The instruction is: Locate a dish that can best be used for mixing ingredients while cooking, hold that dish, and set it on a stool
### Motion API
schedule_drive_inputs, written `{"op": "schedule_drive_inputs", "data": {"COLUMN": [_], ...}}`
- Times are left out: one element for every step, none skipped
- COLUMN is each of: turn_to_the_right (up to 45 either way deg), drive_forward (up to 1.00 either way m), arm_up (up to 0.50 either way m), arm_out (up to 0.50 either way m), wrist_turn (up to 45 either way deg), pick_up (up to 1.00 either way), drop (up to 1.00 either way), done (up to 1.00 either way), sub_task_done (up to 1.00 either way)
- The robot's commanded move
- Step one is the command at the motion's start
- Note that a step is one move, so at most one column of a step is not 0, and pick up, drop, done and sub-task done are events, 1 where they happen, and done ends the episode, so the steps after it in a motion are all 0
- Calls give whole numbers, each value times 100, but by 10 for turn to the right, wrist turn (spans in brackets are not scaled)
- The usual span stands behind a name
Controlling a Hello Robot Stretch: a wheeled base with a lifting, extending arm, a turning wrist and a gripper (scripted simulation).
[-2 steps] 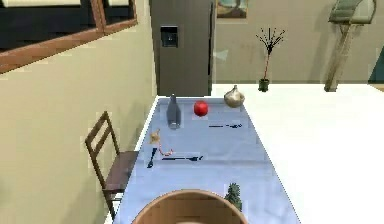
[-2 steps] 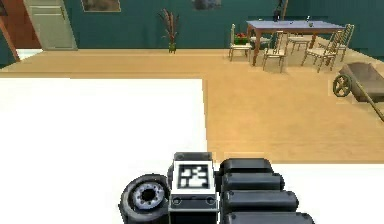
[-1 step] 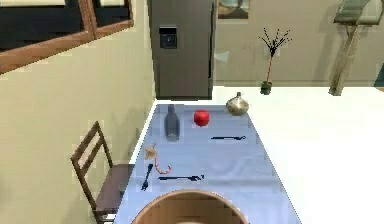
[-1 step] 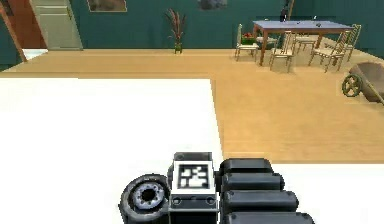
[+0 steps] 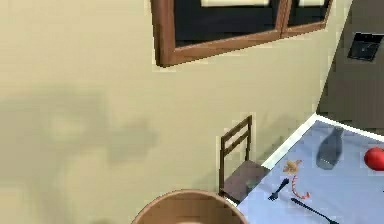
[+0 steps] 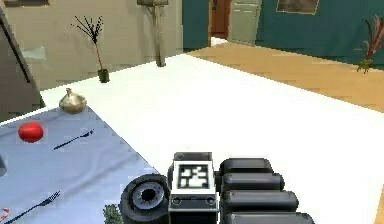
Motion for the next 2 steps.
{"op": "schedule_drive_inputs", "data": {"turn_to_the_right": [-450, -450], "drive_forward": [0, 0], "arm_up": [0, 0], "arm_out": [0, 0], "wrist_turn": [0, 0], "pick_up": [0, 0], "drop": [0, 0], "done": [0, 0], "sub_task_done": [0, 0]}}
